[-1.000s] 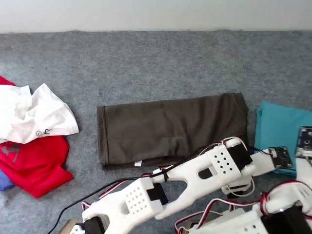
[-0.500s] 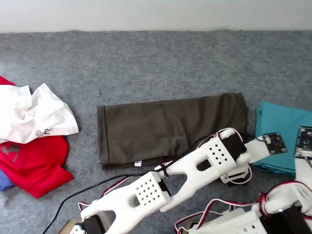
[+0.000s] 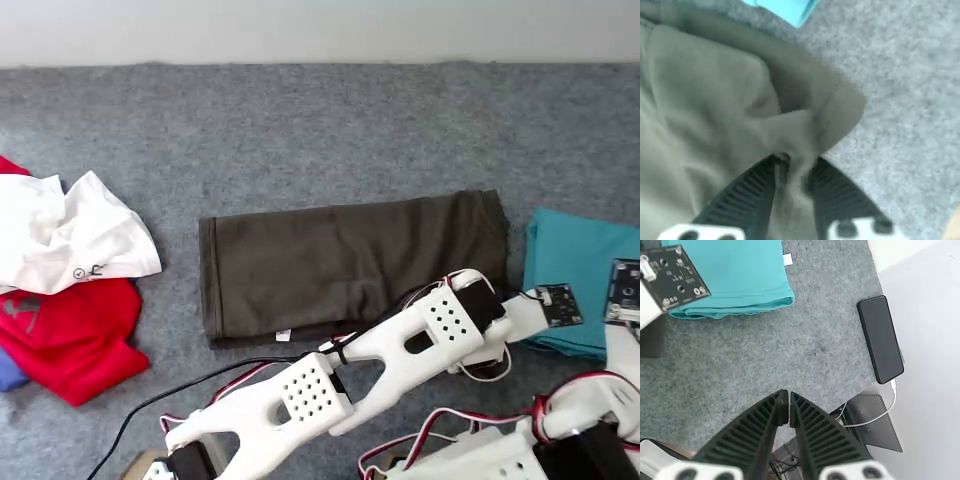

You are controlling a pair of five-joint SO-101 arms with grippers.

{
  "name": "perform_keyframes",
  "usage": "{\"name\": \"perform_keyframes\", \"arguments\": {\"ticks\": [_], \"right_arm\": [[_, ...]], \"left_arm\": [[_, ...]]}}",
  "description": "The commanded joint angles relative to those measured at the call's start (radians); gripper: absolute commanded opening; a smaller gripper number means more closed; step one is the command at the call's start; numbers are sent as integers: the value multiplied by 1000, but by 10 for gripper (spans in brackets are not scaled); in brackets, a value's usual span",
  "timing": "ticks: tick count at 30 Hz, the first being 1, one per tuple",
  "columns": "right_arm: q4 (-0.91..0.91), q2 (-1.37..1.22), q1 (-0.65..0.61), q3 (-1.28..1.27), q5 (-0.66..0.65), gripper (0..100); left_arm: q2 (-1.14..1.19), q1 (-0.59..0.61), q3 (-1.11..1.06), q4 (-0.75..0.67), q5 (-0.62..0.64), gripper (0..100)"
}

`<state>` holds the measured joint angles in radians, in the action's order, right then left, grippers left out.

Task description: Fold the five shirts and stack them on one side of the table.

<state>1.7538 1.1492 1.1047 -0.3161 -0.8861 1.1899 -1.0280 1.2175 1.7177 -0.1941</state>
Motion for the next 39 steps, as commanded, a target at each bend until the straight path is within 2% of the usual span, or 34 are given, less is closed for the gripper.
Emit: {"name": "perform_keyframes", "arguments": {"ticks": [1,8,16,25,29,35,39], "right_arm": [[5,8,-7,5,-5,15],[5,8,-4,8,-6,15],[5,8,-7,9,-6,15],[10,8,-8,5,-6,15],[7,8,-8,3,-6,15],[10,5,-8,3,-8,15],[13,5,-8,3,-8,15]], "left_arm": [[-32,8,74,25,-37,14],[-94,26,162,31,-38,14],[-100,141,173,18,-41,16],[-98,245,173,-83,-49,19],[-98,262,168,-137,-114,21],[-94,324,163,-245,-120,160],[-57,351,151,-247,-126,180]]}}
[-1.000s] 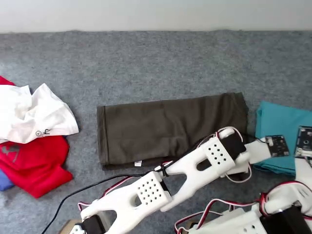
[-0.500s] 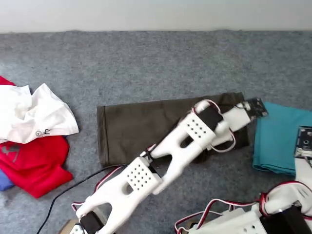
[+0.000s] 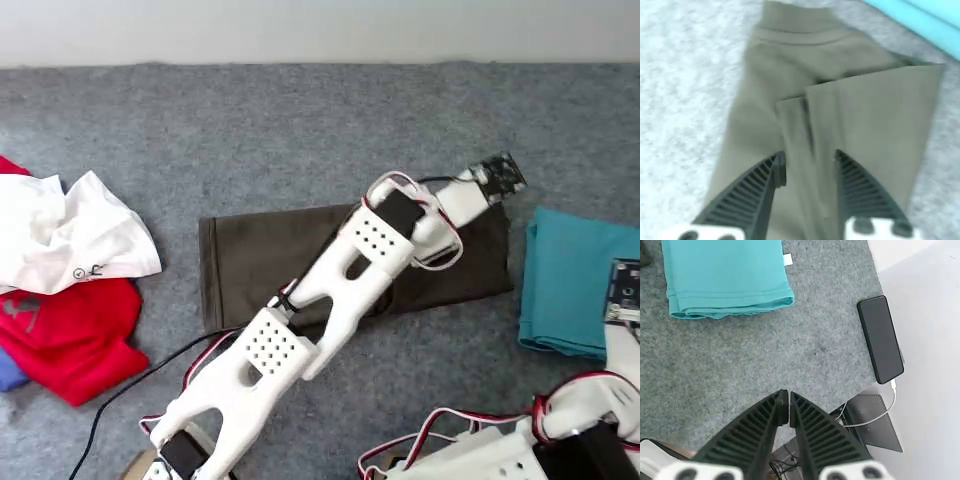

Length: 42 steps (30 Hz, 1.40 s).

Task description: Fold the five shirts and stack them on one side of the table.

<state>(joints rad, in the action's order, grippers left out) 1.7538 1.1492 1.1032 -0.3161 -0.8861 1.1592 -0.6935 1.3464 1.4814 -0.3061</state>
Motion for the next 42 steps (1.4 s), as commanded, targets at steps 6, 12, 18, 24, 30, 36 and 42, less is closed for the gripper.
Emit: {"name": "perform_keyframes", "arguments": {"ticks": [6,12,18,24,30,36,42], "right_arm": [[15,7,-7,3,-8,15],[15,7,-1,3,-8,15],[15,7,-1,3,-8,15],[16,8,-1,3,-8,15],[15,8,-1,-18,-8,15],[15,8,-1,-34,-8,15],[15,8,1,-31,-8,15]], "left_arm": [[-20,21,53,61,-32,181],[-84,-15,193,270,-32,179],[-138,-12,67,276,-5,177],[-149,14,-163,270,21,153],[-141,44,-240,247,28,148],[-232,40,-97,273,129,152],[-336,52,-127,275,160,173]]}}
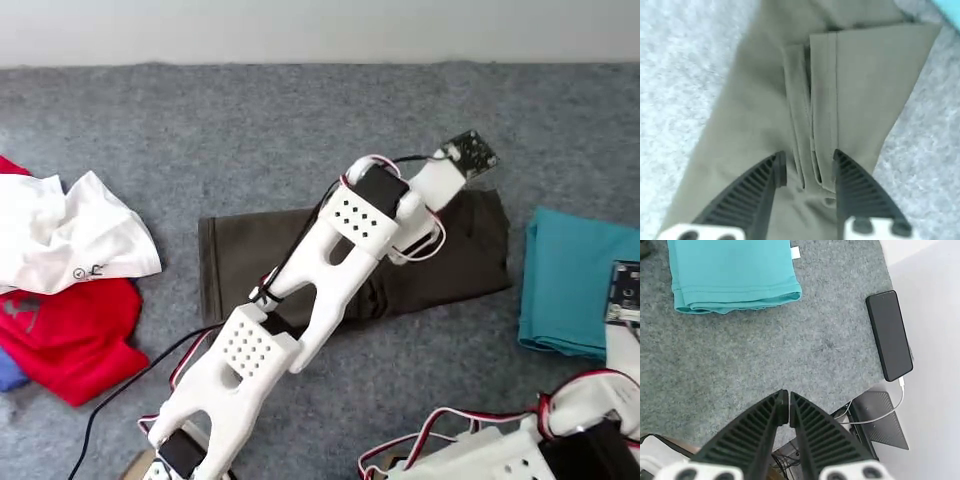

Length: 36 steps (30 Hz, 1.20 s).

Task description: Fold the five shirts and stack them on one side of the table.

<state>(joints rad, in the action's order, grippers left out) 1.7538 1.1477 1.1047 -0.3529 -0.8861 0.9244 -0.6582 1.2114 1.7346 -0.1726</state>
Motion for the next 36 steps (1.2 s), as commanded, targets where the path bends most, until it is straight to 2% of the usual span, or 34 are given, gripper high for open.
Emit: {"name": "perform_keyframes", "arguments": {"ticks": [1,11,16,20,24,29,36], "right_arm": [[15,10,-1,8,-8,15],[15,10,-1,3,-8,15],[15,10,-2,2,-8,15],[15,10,-7,2,-8,15],[16,10,-2,0,-8,15],[16,10,-1,0,-6,15],[36,10,-1,2,-6,15]], "left_arm": [[-120,34,-22,21,52,184],[-465,371,-573,18,193,206],[-611,557,-753,18,262,207],[-674,672,-871,8,269,207],[-674,769,-1036,-94,250,207],[-683,801,-1233,-235,204,207],[-674,801,-1379,-388,203,207]]}}
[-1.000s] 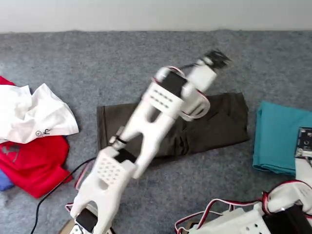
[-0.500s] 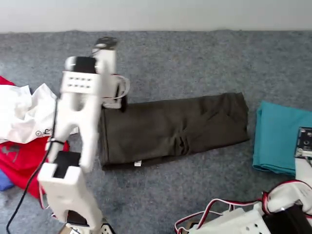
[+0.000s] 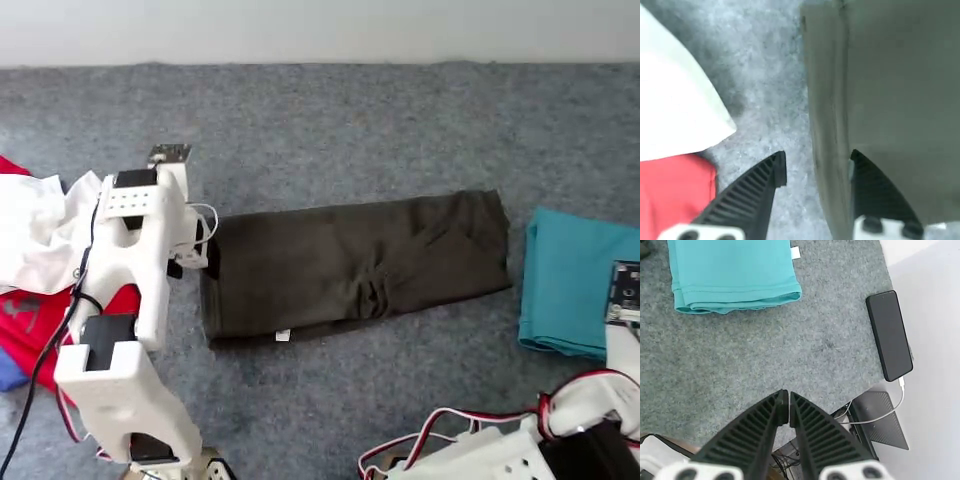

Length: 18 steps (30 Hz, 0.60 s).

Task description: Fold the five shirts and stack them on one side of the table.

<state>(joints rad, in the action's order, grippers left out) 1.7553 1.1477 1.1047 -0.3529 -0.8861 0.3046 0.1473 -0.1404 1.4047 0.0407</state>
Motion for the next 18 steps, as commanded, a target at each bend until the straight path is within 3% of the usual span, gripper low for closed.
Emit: {"name": "perform_keyframes", "arguments": {"ticks": [1,13,18], "right_arm": [[35,10,-1,2,-5,15],[35,10,-1,2,-3,15],[35,10,-1,2,-3,15]], "left_arm": [[-54,-8,-42,-77,-11,207],[-51,-84,-166,-232,-8,200],[3,-91,-139,-242,-12,93]]}}
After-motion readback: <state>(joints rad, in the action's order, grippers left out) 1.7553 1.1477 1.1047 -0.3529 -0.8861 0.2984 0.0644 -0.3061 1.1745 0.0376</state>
